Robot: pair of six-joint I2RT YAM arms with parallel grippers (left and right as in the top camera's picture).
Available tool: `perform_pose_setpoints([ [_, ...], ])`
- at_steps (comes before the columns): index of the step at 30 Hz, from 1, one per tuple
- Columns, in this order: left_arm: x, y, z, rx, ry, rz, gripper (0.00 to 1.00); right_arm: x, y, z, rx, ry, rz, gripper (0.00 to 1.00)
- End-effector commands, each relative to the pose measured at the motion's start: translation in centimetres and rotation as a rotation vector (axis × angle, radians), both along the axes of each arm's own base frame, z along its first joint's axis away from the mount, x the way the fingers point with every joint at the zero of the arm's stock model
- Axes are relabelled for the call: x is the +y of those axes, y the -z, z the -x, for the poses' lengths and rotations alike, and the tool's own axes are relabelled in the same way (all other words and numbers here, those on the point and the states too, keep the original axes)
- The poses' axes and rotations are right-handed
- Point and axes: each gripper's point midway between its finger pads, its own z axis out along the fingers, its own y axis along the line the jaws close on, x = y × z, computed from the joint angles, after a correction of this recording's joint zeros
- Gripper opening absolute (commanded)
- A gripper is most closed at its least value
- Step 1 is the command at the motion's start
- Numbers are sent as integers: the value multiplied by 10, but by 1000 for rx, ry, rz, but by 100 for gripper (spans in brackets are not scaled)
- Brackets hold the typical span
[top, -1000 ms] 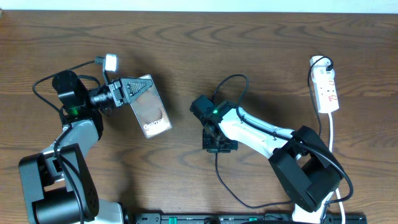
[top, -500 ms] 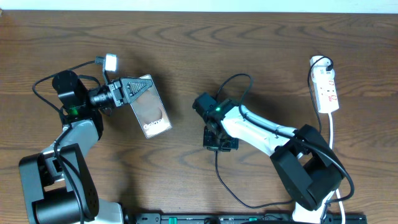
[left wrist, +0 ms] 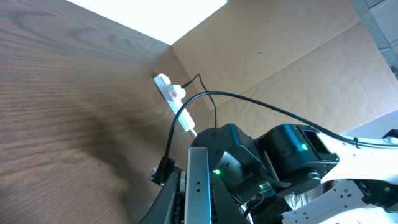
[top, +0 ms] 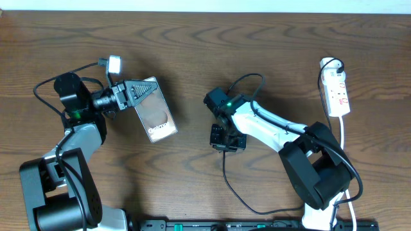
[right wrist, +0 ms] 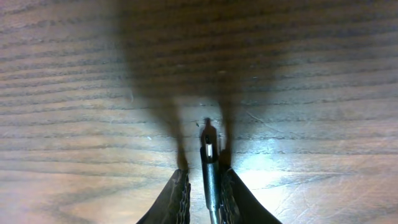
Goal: Plug charger to phone and switch on socket
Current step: 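Lift the cable plug upward with the right gripper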
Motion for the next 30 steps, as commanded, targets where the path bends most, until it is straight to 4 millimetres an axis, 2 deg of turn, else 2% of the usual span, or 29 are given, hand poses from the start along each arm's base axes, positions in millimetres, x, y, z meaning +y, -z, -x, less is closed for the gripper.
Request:
perform_pose_setpoints([
  [1, 0, -9, 3, -32, 21, -6, 8, -8, 22, 8, 47, -15, 38, 15],
  [9, 0, -9, 3, -31, 21, -6, 7, -9, 22, 11, 57, -17, 47, 15],
  [19, 0, -9, 3, -31, 21, -6, 7, -12, 21, 17, 76, -33, 61, 10],
  [30, 0, -9, 3, -31, 21, -6, 8, -13, 21, 18, 77, -35, 69, 10],
])
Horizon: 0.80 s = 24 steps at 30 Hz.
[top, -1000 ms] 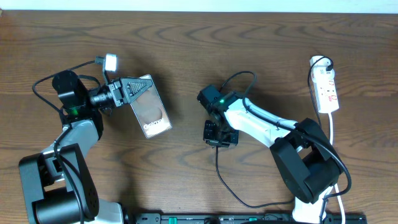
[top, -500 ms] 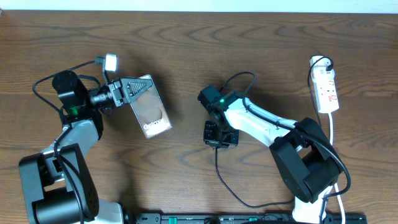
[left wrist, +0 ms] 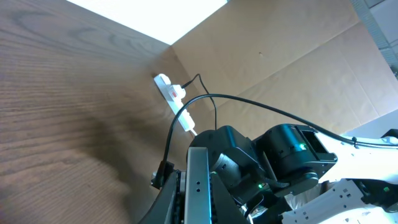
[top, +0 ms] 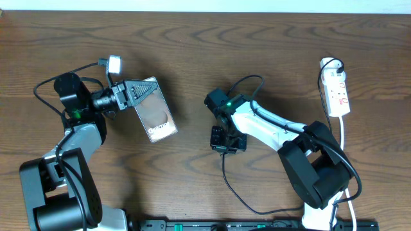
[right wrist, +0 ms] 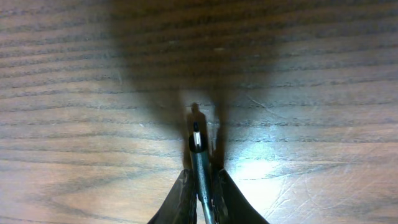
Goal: Plug charger to phone and switch on socket
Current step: 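Lift the cable plug upward with the right gripper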
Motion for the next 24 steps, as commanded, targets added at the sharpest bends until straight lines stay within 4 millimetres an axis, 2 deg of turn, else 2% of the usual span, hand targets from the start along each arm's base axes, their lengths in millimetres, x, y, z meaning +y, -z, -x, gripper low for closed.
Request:
perform_pose_setpoints([
  [1, 0, -9, 3, -31, 21, -6, 7, -12, 21, 9, 33, -25, 69, 9],
  [10, 0, -9, 3, -31, 21, -6, 8, -12, 22, 7, 26, -26, 74, 6],
  [20, 0, -9, 3, -32, 21, -6, 8, -14, 22, 4, 10, -24, 83, 8],
  [24, 0, -9, 3, -31, 21, -6, 7, -14, 22, 4, 10, -25, 83, 4],
])
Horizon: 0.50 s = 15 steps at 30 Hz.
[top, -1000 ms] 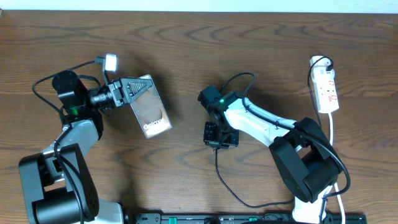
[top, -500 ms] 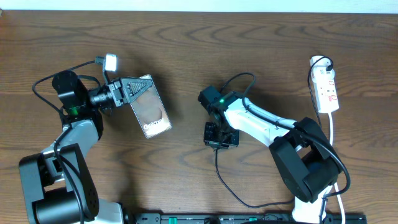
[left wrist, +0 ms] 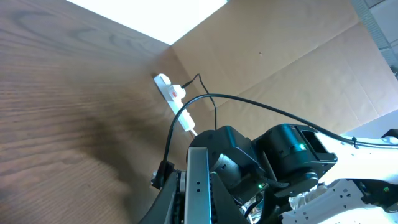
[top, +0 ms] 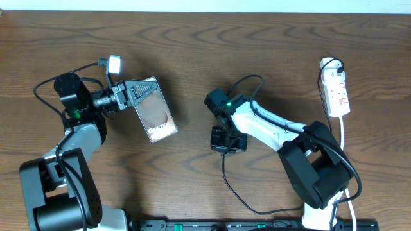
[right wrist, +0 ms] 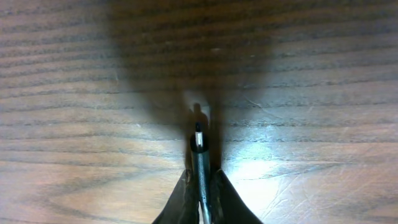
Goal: Plug charger to phone and switch on socket
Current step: 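Lift the cable plug upward with the right gripper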
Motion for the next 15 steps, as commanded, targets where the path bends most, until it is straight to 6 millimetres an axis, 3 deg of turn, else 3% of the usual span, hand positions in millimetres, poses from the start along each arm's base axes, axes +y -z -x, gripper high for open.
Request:
perform_pose_setpoints([
  [1, 0, -9, 3, -31, 21, -6, 7, -13, 22, 5, 14, -20, 78, 3],
  [15, 0, -9, 3, -31, 21, -6, 8, -12, 22, 4, 14, -32, 66, 1],
])
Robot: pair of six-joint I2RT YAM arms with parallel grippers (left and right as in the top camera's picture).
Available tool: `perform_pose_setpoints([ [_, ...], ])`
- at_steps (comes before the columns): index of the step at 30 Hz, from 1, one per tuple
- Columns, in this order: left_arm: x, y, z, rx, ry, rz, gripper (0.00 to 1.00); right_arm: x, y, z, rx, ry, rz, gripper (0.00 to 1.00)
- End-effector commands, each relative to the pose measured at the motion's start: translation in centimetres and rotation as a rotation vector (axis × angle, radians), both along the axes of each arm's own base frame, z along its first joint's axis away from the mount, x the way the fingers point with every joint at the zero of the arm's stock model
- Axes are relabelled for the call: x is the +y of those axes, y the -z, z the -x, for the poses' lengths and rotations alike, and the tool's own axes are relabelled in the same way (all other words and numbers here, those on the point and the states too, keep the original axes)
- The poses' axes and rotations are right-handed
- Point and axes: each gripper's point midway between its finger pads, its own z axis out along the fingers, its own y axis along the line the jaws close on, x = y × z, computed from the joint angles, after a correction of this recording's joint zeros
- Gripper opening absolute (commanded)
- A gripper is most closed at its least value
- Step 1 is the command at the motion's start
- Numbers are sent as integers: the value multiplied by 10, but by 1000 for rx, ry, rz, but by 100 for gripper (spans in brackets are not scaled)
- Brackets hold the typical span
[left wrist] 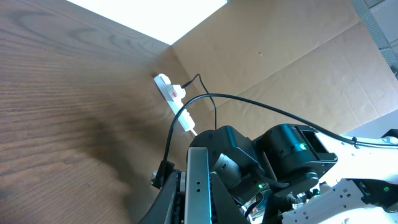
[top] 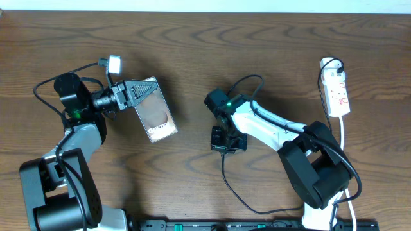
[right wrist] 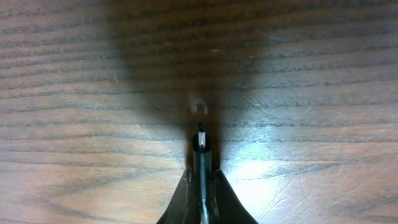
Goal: Plug charger to phone and switch on socket
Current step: 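Lift the cable plug upward with the right gripper, then carry the plug left toward the phone's bottom edge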
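Observation:
My left gripper (top: 131, 93) is shut on the phone (top: 153, 110), holding it tilted above the table's left half; in the left wrist view the phone's silver edge (left wrist: 198, 186) stands between the fingers. At the table's middle my right gripper (top: 218, 136) is shut on the black charger plug (right wrist: 201, 146), whose metal tip points ahead just above the wood. The charger's black cable (top: 232, 189) trails toward the front edge. The white socket strip (top: 337, 93) lies at the far right with a red switch.
A white adapter (top: 115, 63) with a grey lead lies behind the left arm. The socket's white cord (top: 344, 138) runs down the right side. Brown cardboard walls (left wrist: 292, 68) stand beyond the table.
The right gripper's fingers have closed a little tighter round the charger plug. Left arm and phone have not moved.
The right gripper's fingers first stood apart either side of the charger plug on the table. They then narrowed round it, touched it, and now clamp it. The left gripper held the phone tilted in the same place throughout.

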Motion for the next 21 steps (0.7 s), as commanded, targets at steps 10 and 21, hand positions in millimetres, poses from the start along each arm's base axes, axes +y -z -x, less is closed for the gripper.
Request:
perform_pose_setpoints([
  [10, 0, -9, 3, -31, 22, -6, 8, 33, 15, 1, -37, -331, -227, 1],
  [21, 0, -9, 3, -33, 22, -6, 7, 51, 7, -7, -98, -466, -381, 1],
])
